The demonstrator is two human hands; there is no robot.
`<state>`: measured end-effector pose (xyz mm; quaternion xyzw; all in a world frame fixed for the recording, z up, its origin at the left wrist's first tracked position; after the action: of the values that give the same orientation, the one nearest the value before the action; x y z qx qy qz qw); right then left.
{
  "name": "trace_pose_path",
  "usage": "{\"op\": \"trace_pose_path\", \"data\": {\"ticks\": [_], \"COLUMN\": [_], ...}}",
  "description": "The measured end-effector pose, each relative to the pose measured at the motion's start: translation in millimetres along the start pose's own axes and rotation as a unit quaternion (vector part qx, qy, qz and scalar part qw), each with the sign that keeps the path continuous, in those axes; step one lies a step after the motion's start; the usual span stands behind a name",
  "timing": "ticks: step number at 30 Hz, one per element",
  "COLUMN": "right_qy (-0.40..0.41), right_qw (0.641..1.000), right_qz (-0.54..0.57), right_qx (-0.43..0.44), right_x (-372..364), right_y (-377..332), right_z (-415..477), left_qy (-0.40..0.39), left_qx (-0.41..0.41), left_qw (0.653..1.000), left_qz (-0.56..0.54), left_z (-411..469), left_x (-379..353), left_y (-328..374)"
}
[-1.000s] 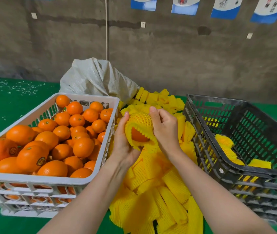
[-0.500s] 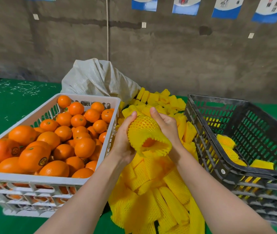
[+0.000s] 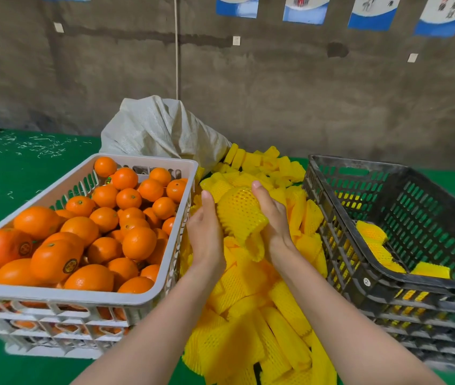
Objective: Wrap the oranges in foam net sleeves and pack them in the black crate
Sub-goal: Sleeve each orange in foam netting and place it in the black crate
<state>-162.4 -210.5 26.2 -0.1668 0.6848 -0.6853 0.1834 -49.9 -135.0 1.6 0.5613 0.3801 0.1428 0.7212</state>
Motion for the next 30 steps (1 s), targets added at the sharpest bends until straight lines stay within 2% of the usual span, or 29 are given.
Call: {"op": "trace_pose_path", "data": {"ticks": [2,4,7,11,19,23,25,26,28,30], "right_qy": [0.014,-0.039,-0.104,-0.077,-0.160,-0.201,-0.169,-0.140,-0.097,-0.058], "right_qw": [1.000,0.999,0.989,0.988,0.970,0.968,0.977,0.978,0.959,0.938], "right_qz": [0.008,0.033,0.088,0.126,0.183,0.139,0.080,0.030,-0.114,-0.213], "right_qx": [0.012,0.004,-0.062,-0.039,0.018,0.059,0.107,0.150,0.241,0.269], "right_x": [1,-9,-20,-11,-19,-19,-12,-7,-3,0], "right_y": [3,9,22,22,12,2,-7,-16,-32,-34], "right_z": [0,-1,-3,2,0,-7,-13,-16,-23,-21], "left_qy": [0.038,0.054,0.050,-0.017,-0.149,-0.182,-0.222,-0.256,-0.303,-0.325], "left_qx": [-0.029,-0.052,-0.075,-0.073,-0.100,-0.047,0.034,0.103,0.224,0.246], "left_qw": [0.999,0.997,0.995,0.997,0.984,0.982,0.974,0.961,0.921,0.902], "left_qz": [0.011,0.026,0.047,0.024,0.000,0.000,-0.002,-0.031,-0.100,-0.144], "left_z": [-6,-4,3,11,14,13,15,12,0,-5], "left_x": [4,8,11,9,-11,-17,-19,-23,-30,-35], "left_y": [-1,1,6,0,11,5,-3,-11,-22,-24]}}
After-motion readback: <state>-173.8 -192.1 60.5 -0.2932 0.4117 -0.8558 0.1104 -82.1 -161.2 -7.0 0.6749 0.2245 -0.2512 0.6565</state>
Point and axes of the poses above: each hand's wrist, its own z-axis towards the middle knuckle, its own x-axis out of the back of the hand, y = z × x, the point moved 8 cm from there along z, towards the middle knuckle, and after that the axes turned 10 degrees about -y, right-handed, at the moved point
